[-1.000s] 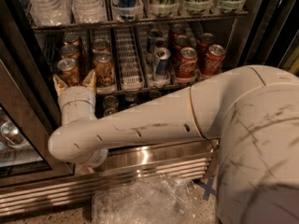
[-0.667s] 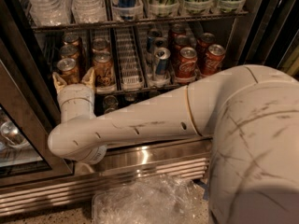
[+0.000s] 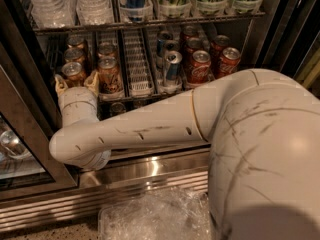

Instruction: Pick orange can from middle shelf of fridge

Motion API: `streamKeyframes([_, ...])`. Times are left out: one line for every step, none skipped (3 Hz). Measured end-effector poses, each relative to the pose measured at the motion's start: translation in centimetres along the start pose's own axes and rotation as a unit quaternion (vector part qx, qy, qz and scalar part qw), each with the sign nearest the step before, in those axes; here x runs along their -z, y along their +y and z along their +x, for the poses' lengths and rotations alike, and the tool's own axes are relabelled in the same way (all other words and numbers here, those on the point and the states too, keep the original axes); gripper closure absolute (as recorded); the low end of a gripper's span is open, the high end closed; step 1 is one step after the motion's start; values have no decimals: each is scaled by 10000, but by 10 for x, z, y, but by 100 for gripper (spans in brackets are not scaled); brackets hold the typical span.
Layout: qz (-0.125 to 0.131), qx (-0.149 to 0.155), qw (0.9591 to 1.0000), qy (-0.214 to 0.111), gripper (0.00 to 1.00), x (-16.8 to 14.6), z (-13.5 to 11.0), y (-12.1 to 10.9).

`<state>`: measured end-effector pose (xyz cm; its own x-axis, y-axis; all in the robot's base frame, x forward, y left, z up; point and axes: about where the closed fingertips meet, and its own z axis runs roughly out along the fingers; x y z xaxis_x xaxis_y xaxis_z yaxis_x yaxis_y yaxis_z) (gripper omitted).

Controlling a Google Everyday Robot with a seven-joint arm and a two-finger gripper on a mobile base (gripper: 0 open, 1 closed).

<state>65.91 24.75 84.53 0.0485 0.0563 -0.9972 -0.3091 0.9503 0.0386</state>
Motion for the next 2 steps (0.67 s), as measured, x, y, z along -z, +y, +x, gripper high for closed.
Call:
streamKeyframes([-55,-25,10000,49,37,-1,2,2])
streamKeyframes([-55,-25,10000,49,61,-1,2,2])
